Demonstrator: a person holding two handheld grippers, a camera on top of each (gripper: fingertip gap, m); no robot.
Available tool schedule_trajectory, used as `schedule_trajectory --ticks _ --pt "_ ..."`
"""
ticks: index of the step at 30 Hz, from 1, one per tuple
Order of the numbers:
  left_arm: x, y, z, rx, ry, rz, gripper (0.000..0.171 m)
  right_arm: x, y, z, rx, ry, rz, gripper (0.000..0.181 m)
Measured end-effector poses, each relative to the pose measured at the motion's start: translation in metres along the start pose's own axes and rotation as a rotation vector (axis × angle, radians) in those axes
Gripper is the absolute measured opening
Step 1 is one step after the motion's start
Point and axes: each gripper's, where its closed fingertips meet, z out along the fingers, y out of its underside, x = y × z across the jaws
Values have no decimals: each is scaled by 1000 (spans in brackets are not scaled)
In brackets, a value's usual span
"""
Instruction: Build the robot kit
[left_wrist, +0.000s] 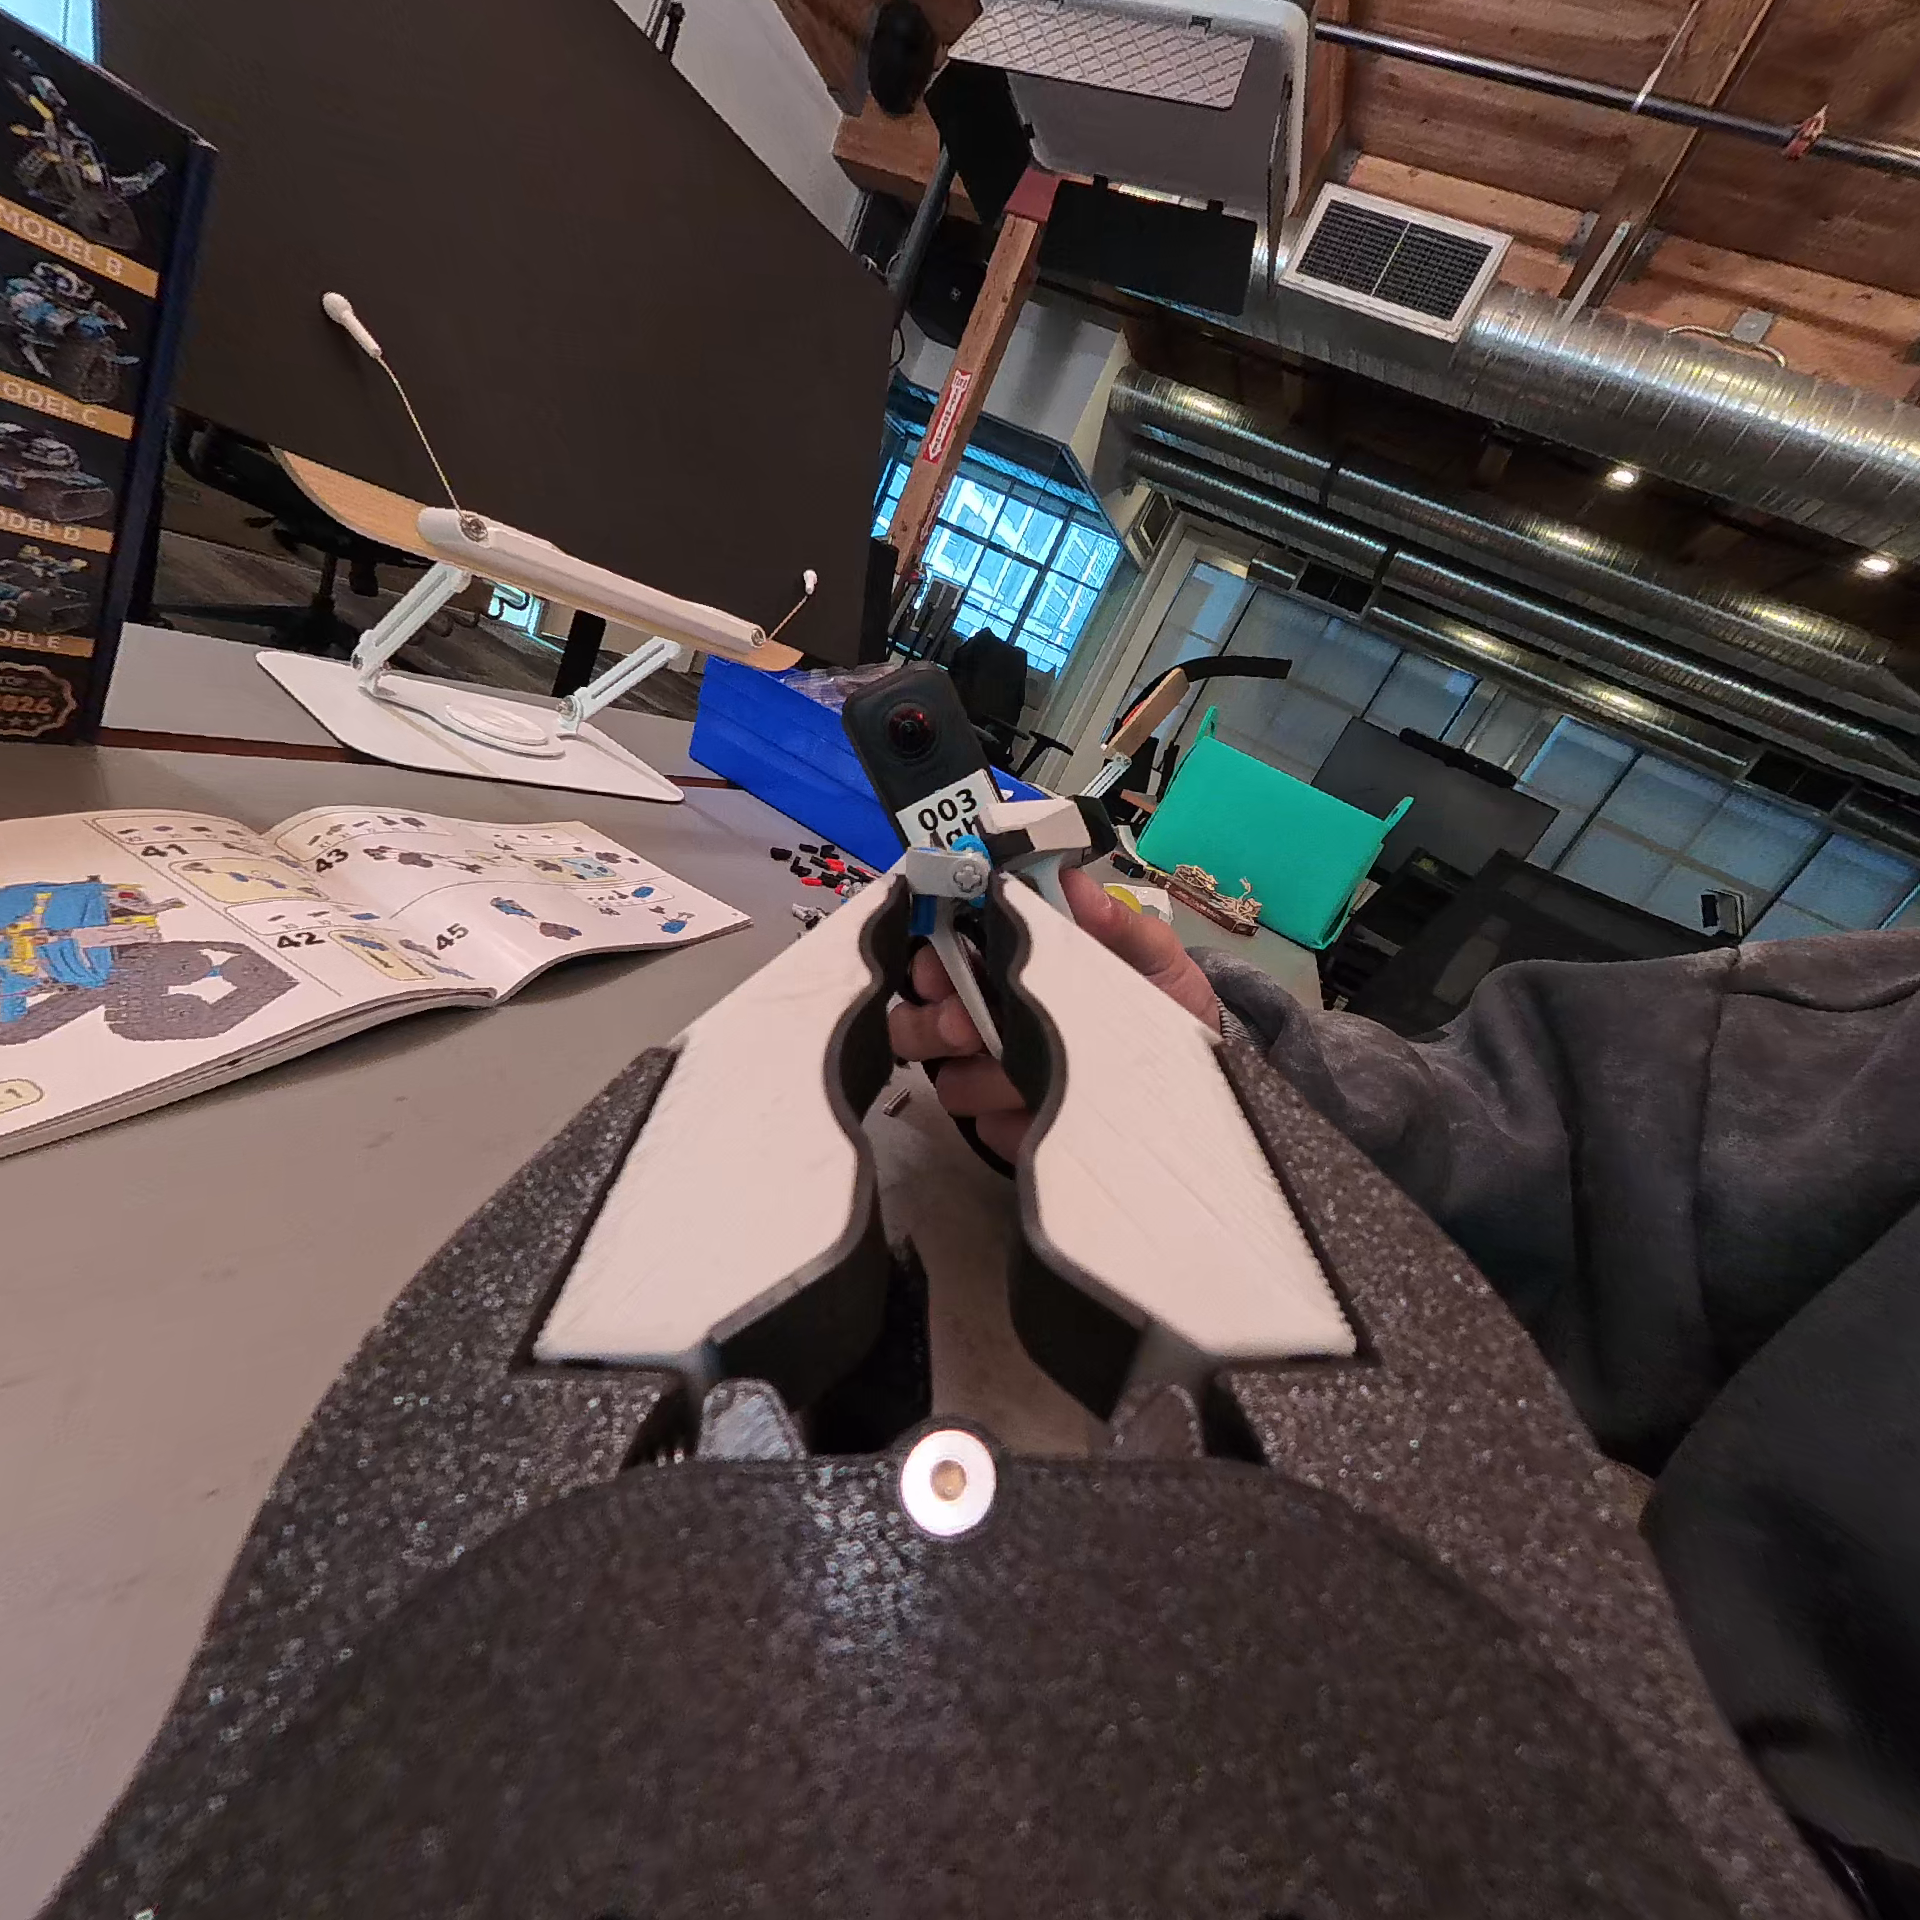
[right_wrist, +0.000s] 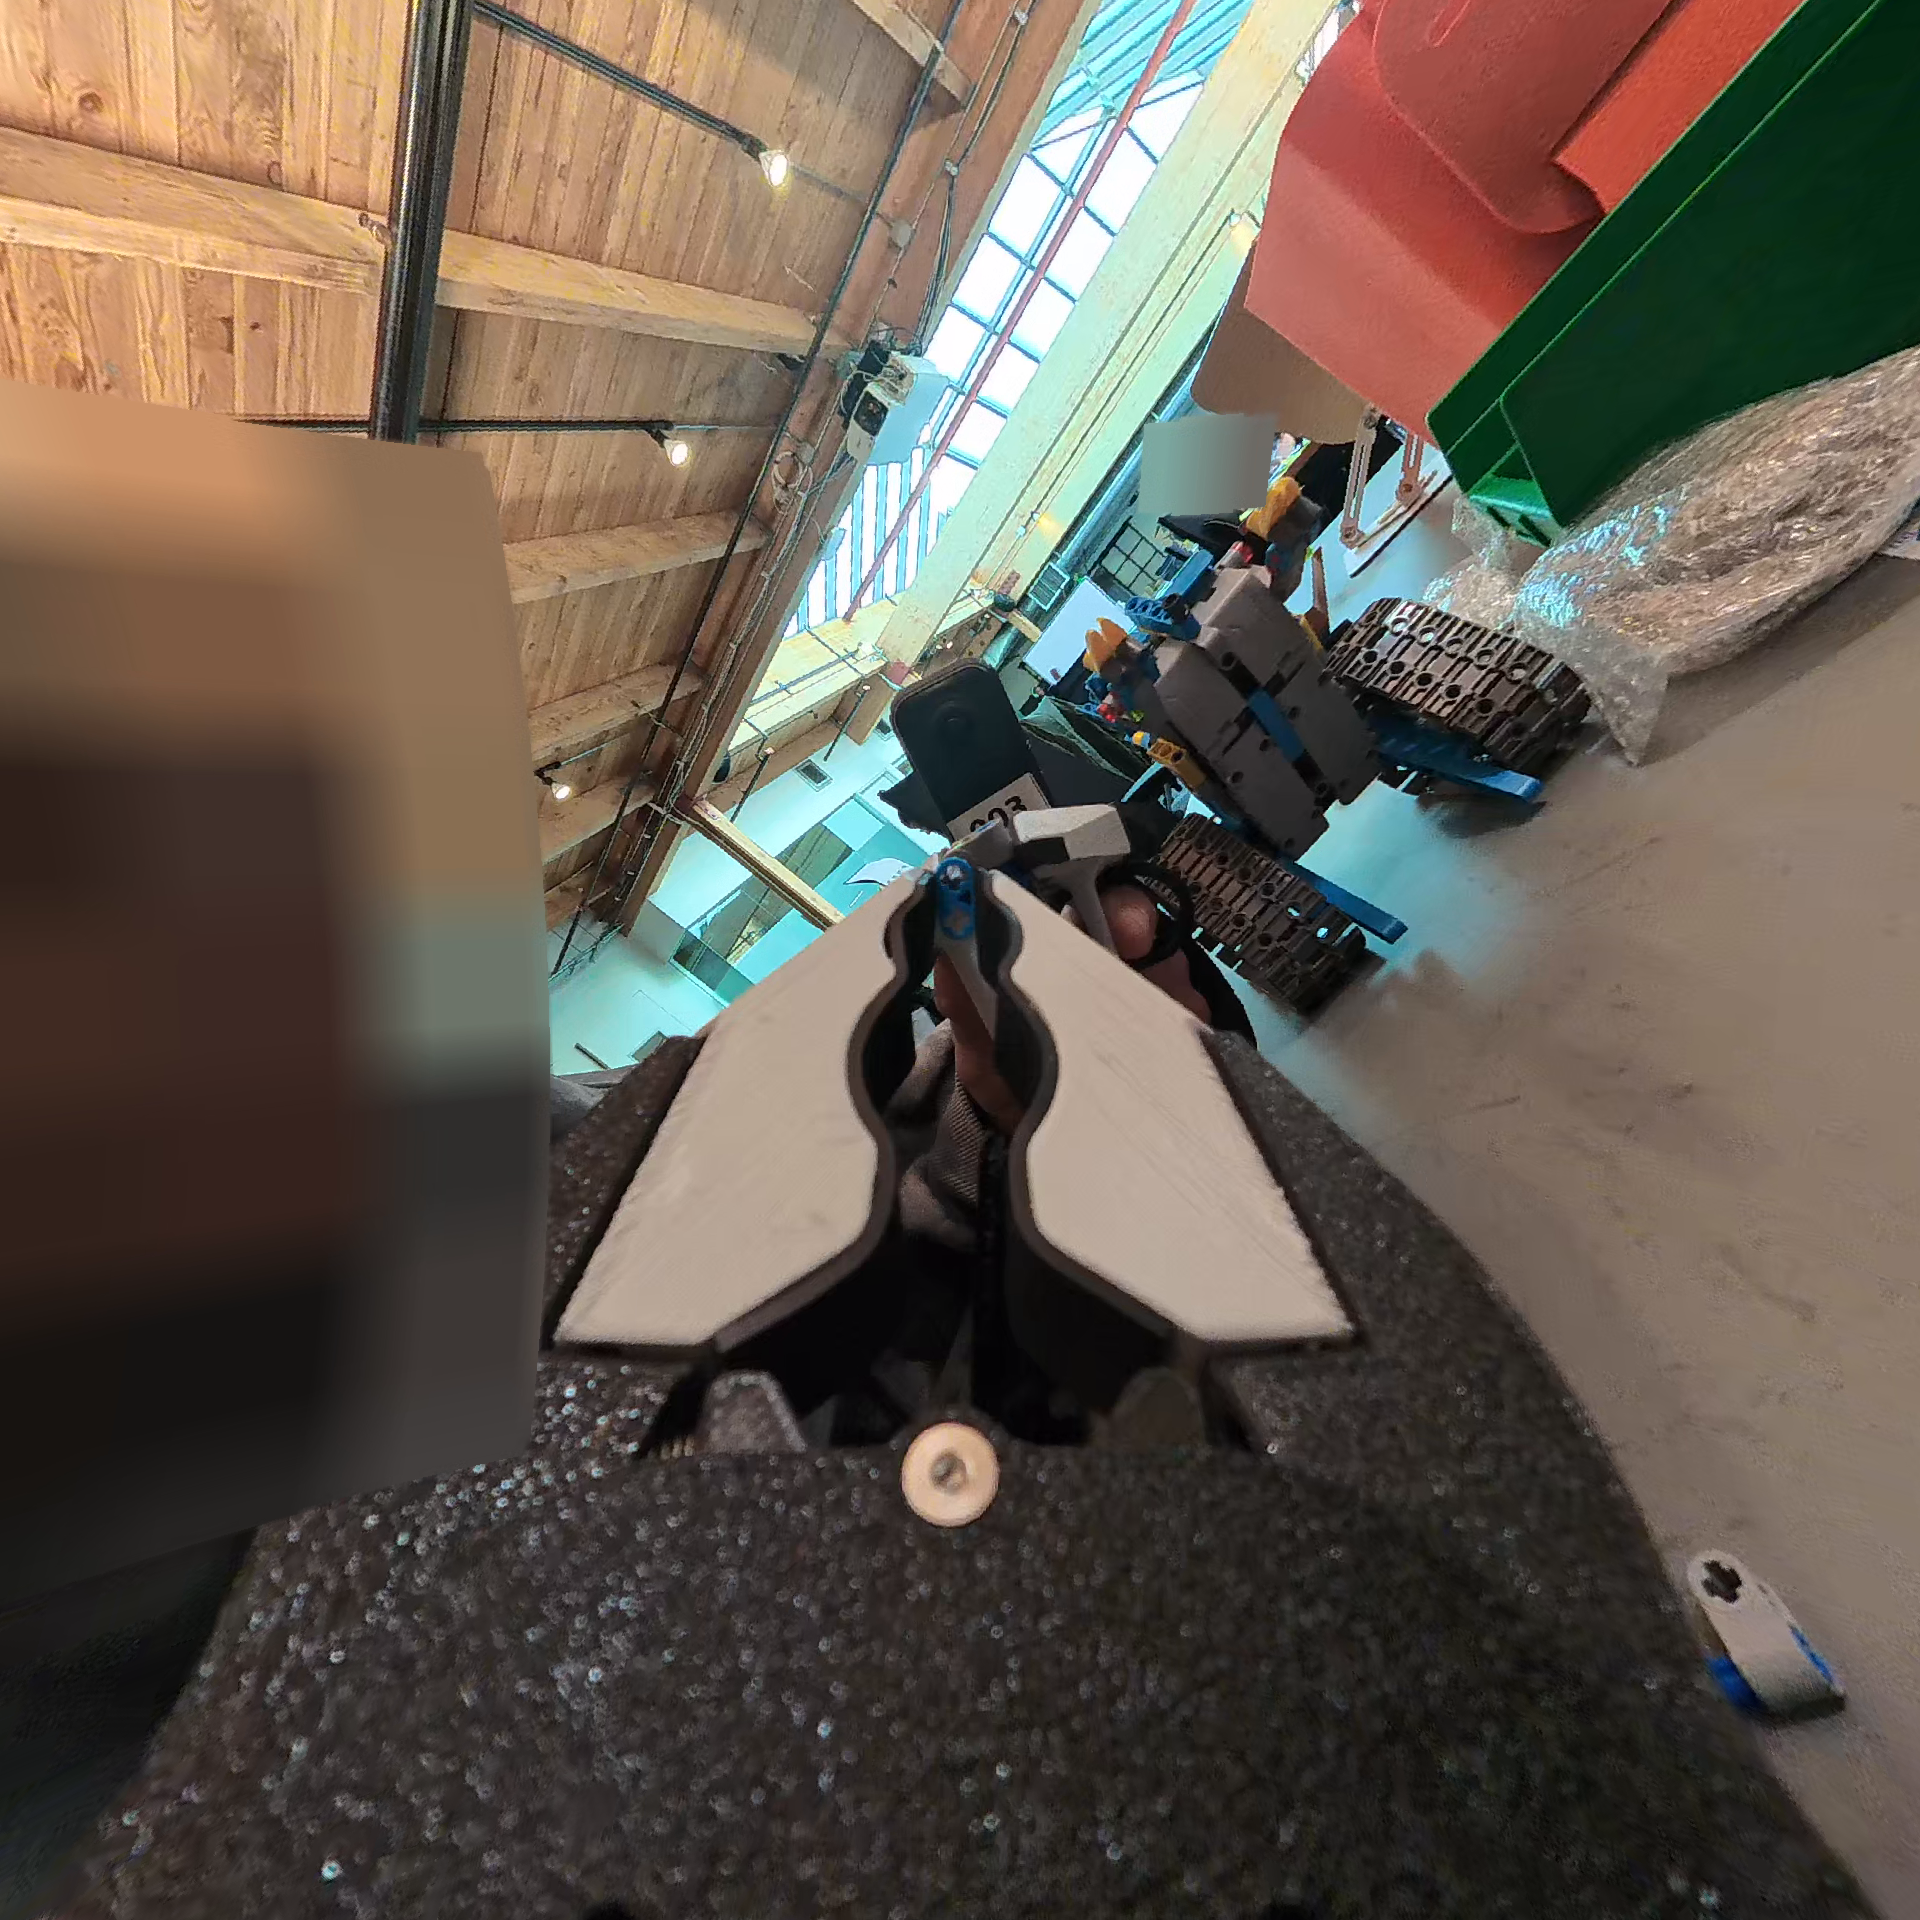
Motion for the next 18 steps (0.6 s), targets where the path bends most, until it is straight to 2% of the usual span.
schedule_trajectory --ticks 10,18 --pt "-3 0 -1 1 -20 9 14 1 0 0 -4 13 -14 6" --pt "-6 -4 -2 34 -30 -24 14 3 0 4 10 83 -121 6"
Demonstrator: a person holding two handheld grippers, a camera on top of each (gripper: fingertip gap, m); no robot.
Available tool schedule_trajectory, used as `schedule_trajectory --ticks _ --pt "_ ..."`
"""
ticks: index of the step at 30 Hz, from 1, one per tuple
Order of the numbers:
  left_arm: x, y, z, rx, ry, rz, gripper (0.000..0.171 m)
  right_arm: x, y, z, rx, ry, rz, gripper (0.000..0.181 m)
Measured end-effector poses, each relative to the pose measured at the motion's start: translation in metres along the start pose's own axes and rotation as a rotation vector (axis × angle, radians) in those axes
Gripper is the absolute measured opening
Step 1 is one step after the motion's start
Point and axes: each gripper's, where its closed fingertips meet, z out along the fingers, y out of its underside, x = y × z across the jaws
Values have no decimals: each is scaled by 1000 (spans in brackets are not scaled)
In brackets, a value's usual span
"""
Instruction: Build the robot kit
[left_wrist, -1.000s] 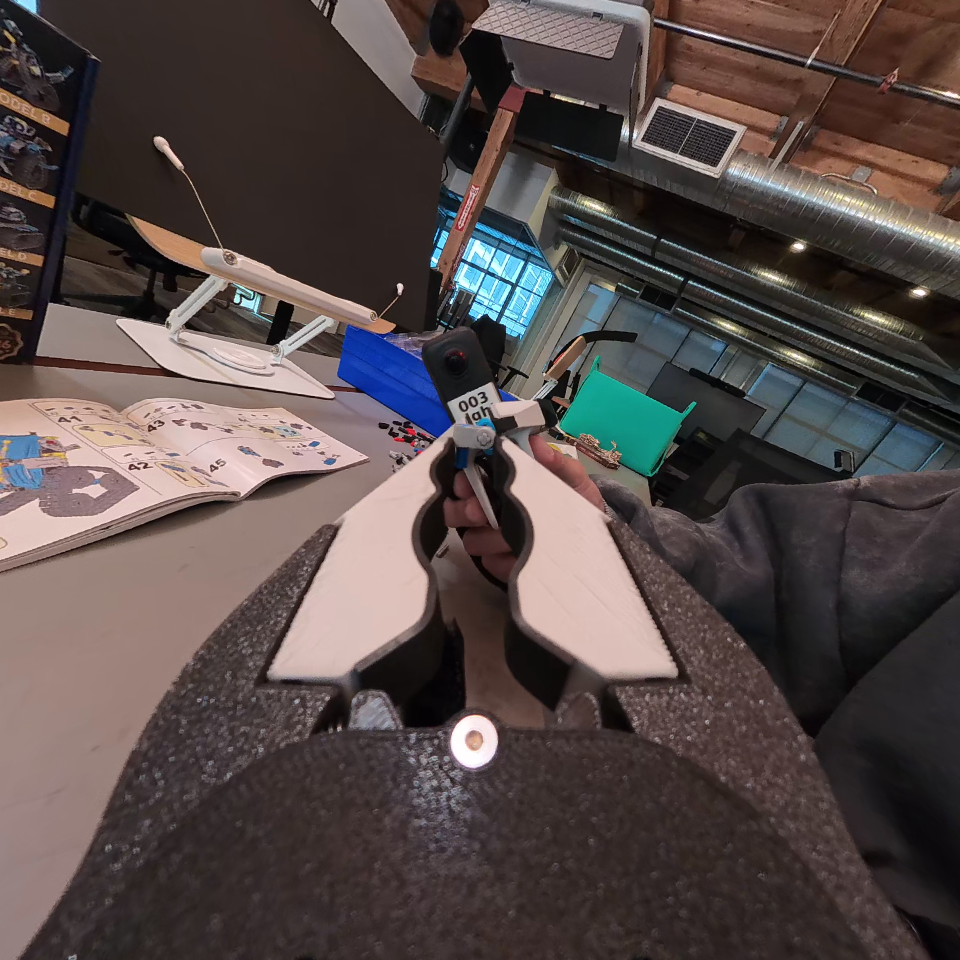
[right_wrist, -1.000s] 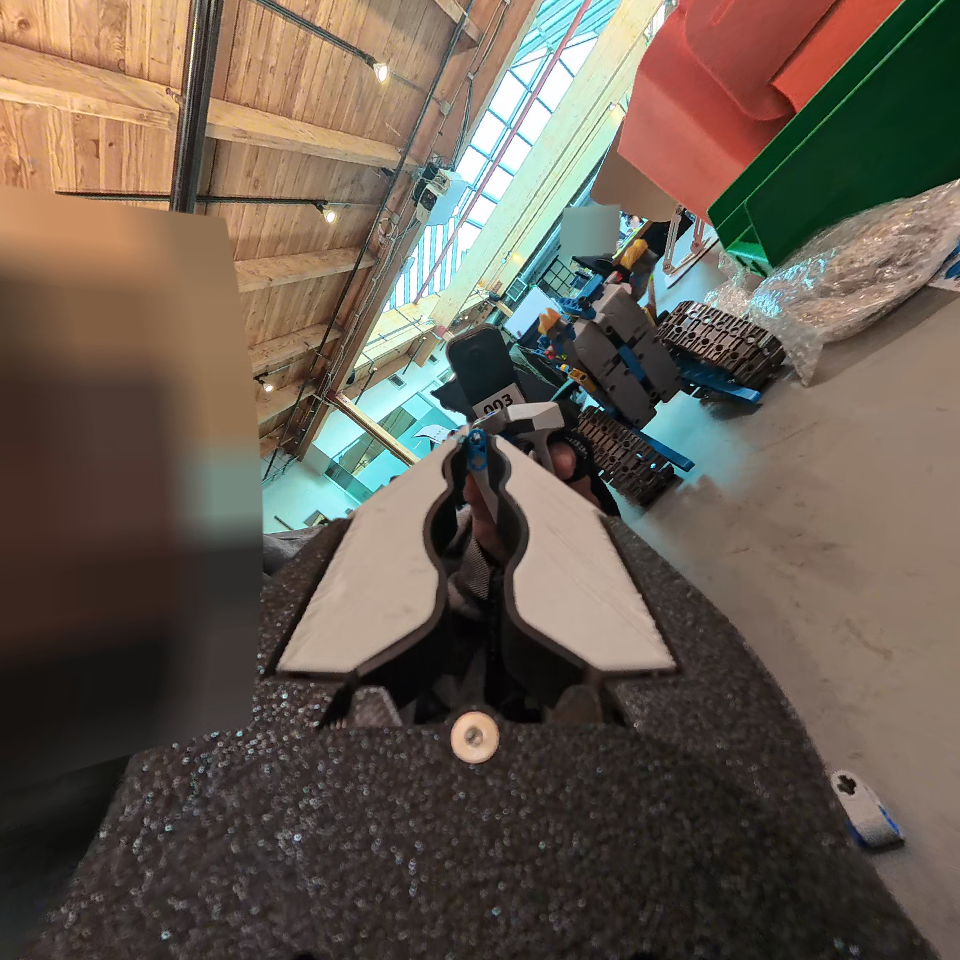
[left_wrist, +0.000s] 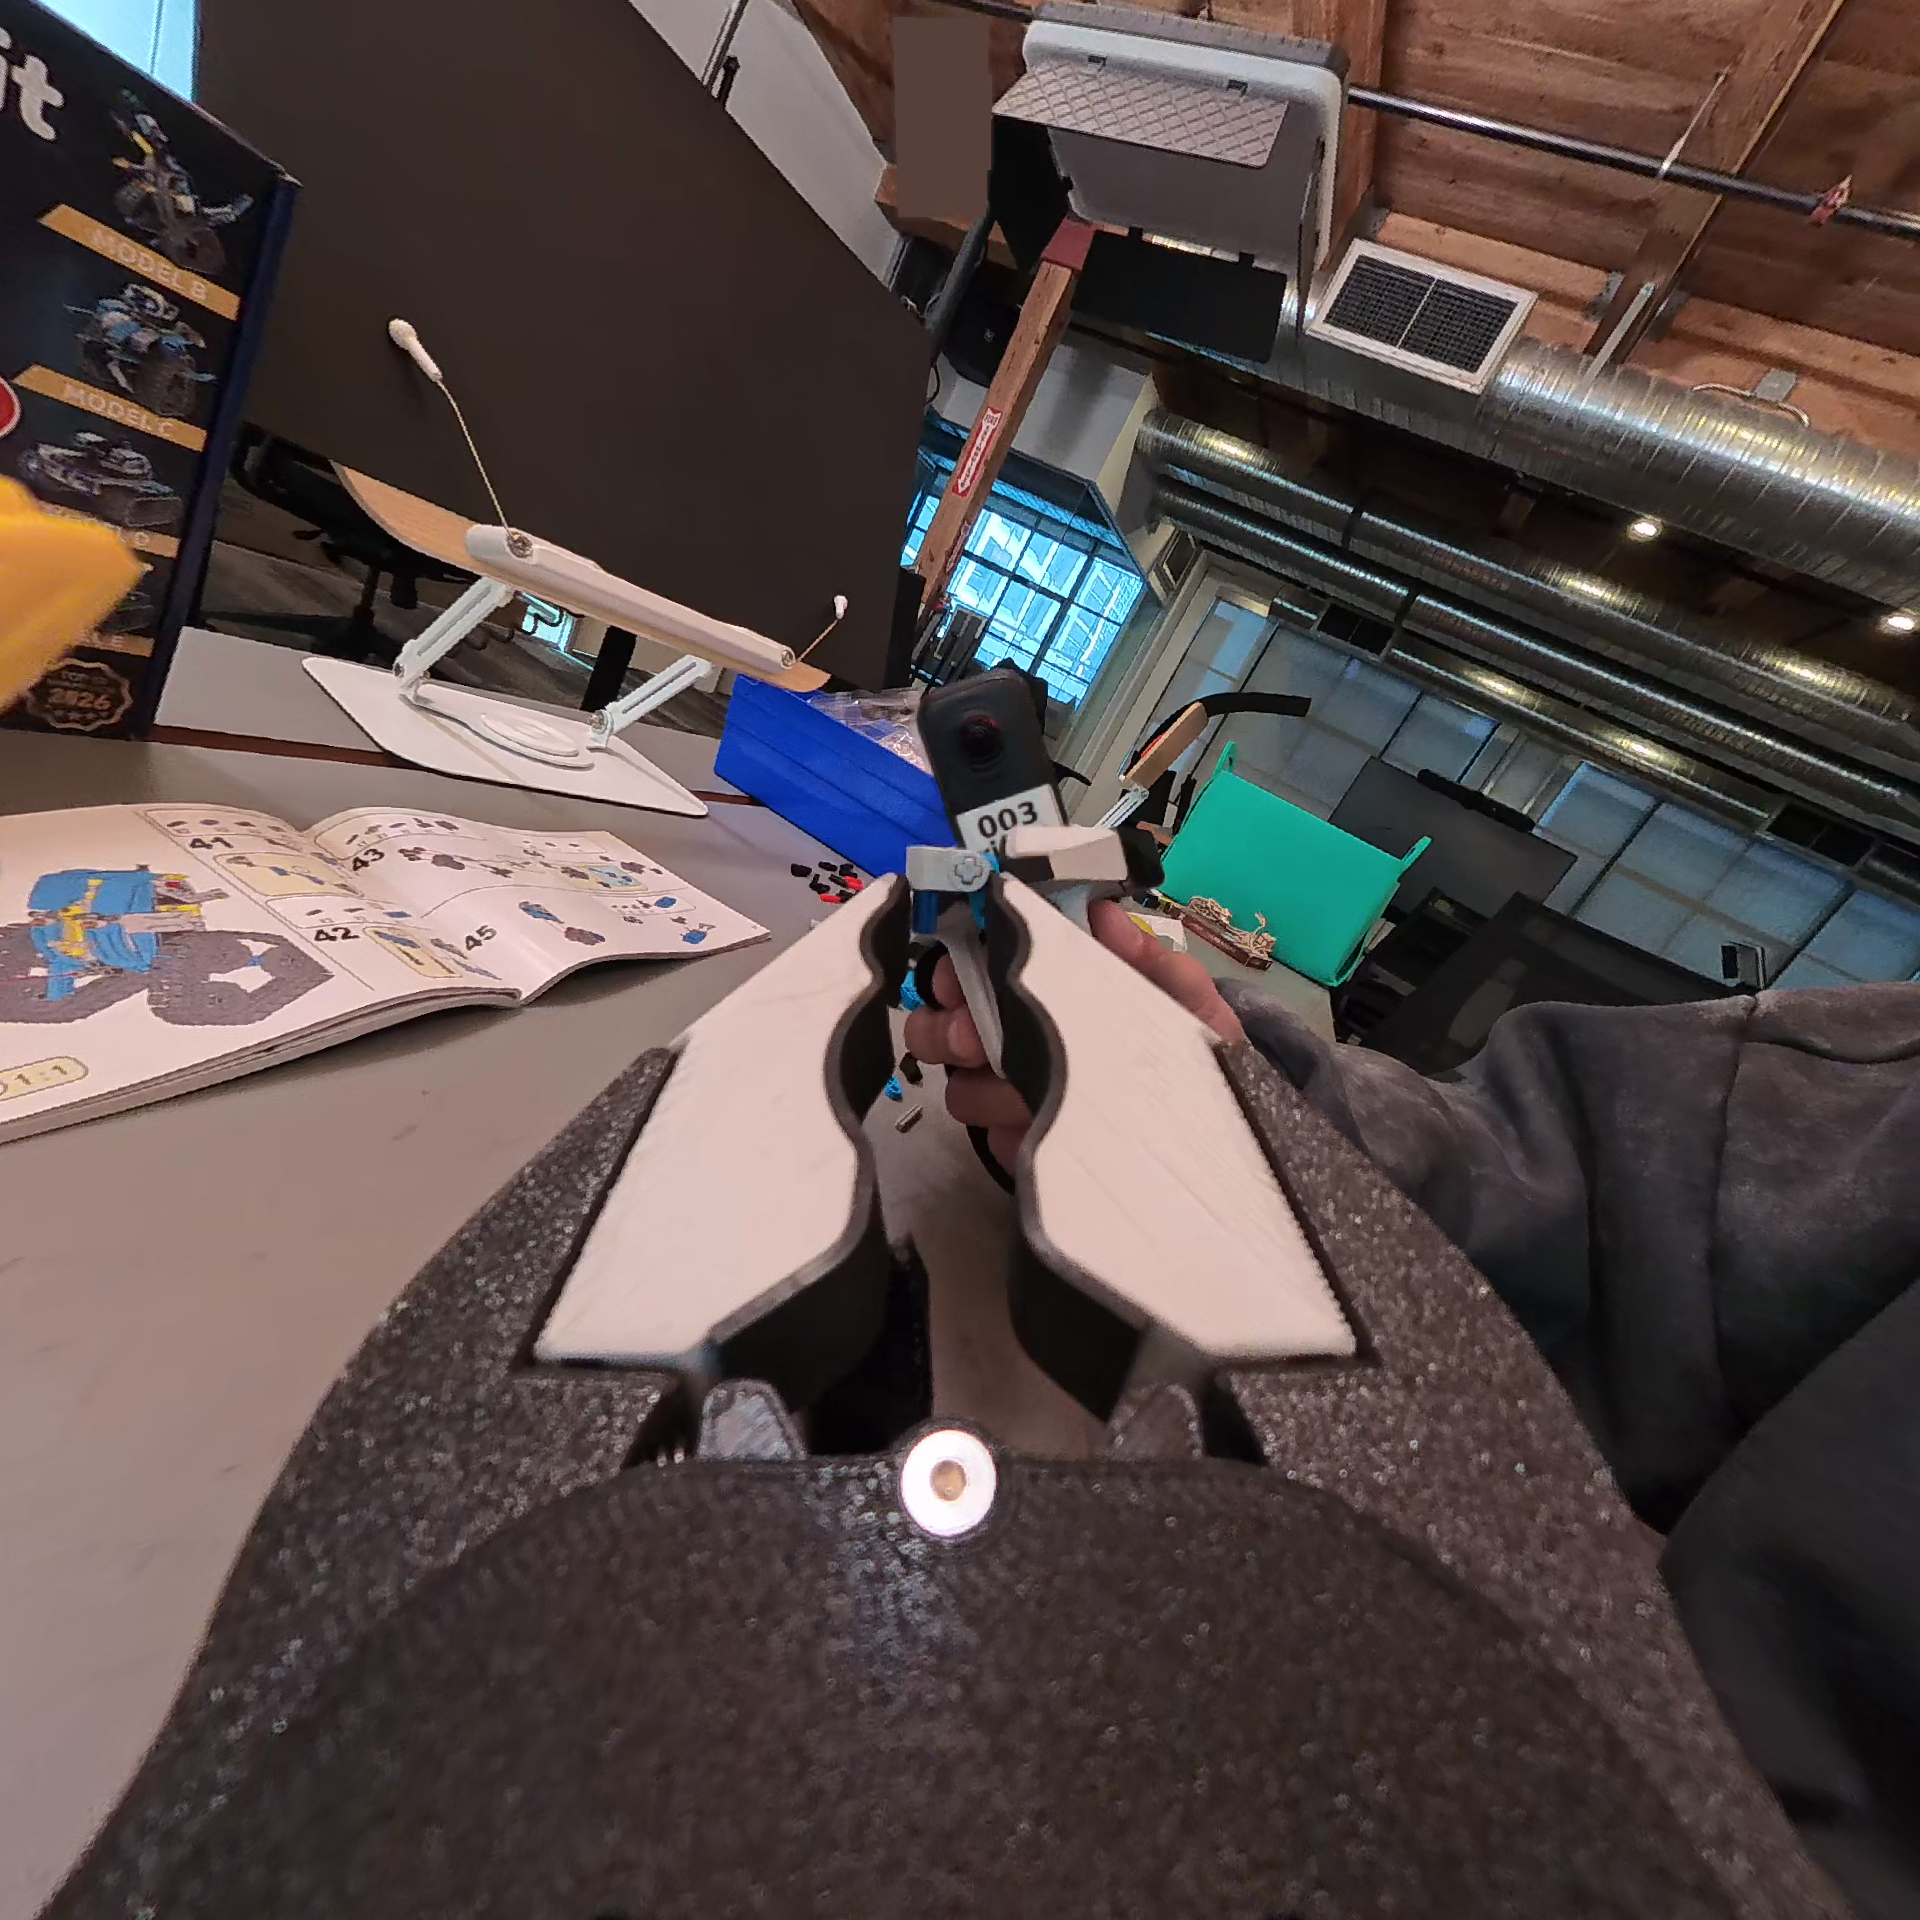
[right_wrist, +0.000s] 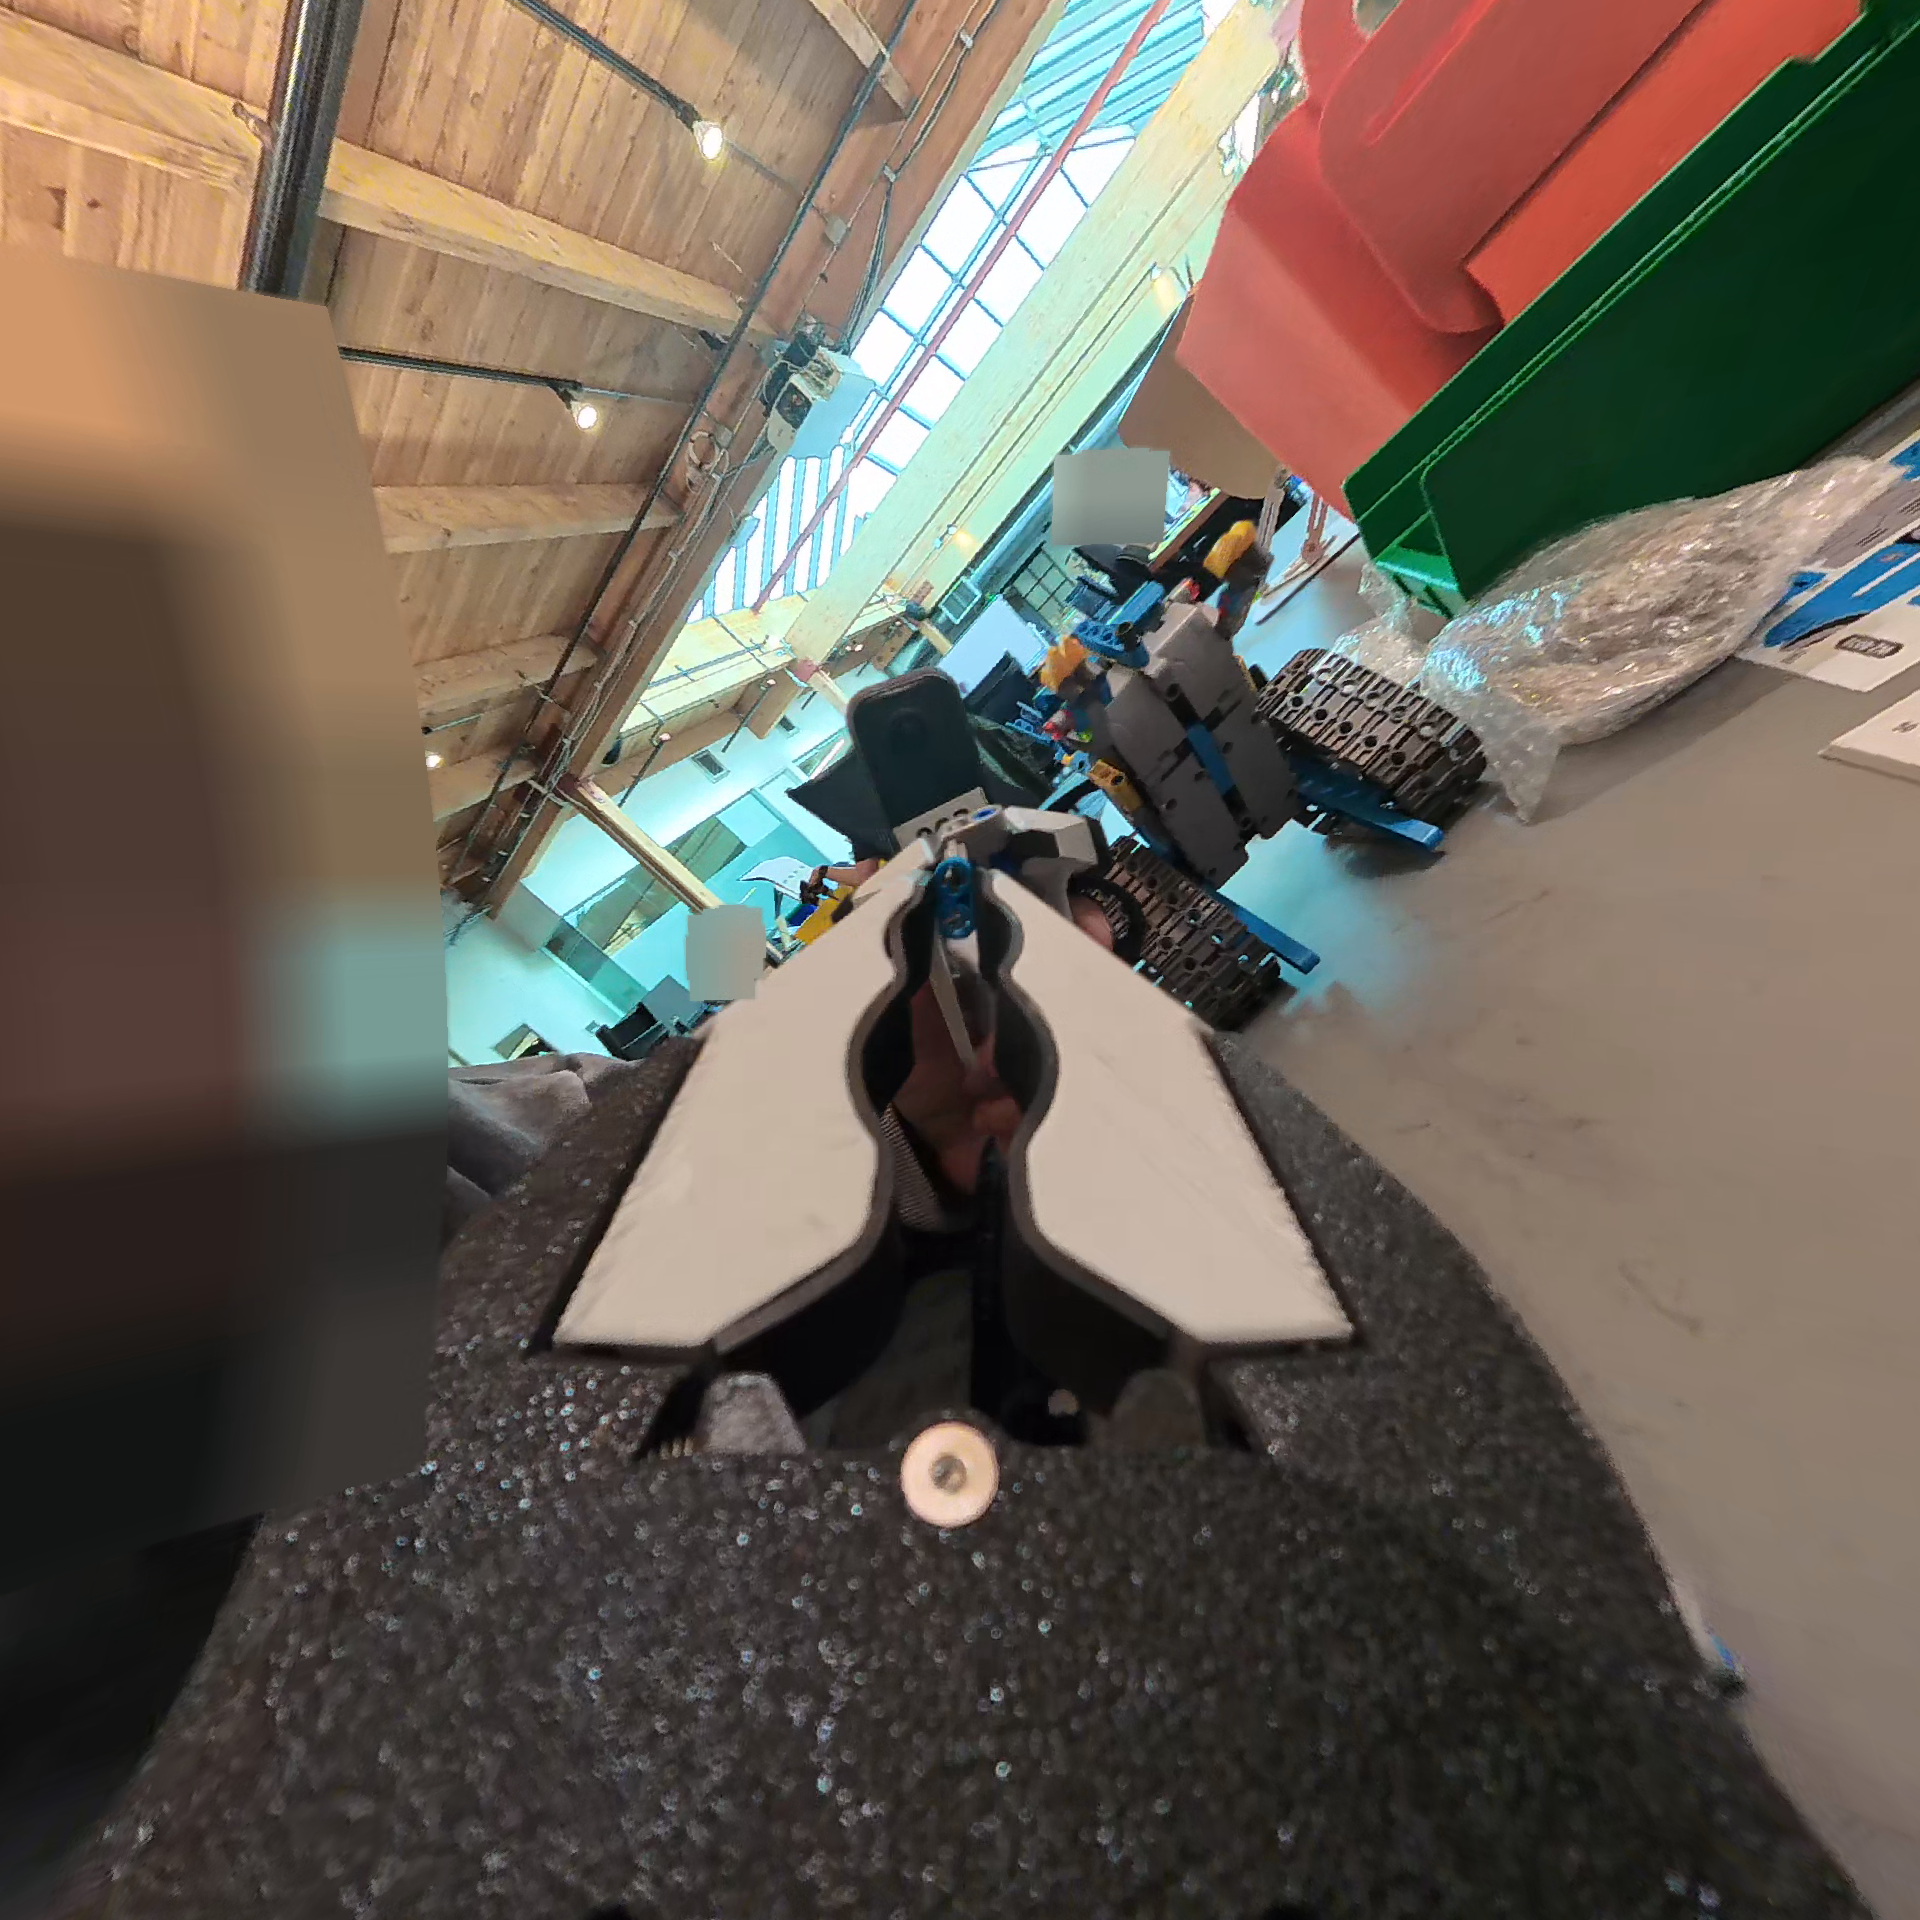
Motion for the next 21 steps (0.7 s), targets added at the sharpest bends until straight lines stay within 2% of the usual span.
schedule_trajectory --ticks 16,20,21 --pt "0 -3 -1 56 19 -119 13 -2 -2 3 39 -14 -7 7" --pt "2 4 2 14 22 -110 12 -3 -2 2 33 -2 -34 7" --pt "3 7 3 -5 17 -96 4 -4 -2 3 27 0 -47 7"
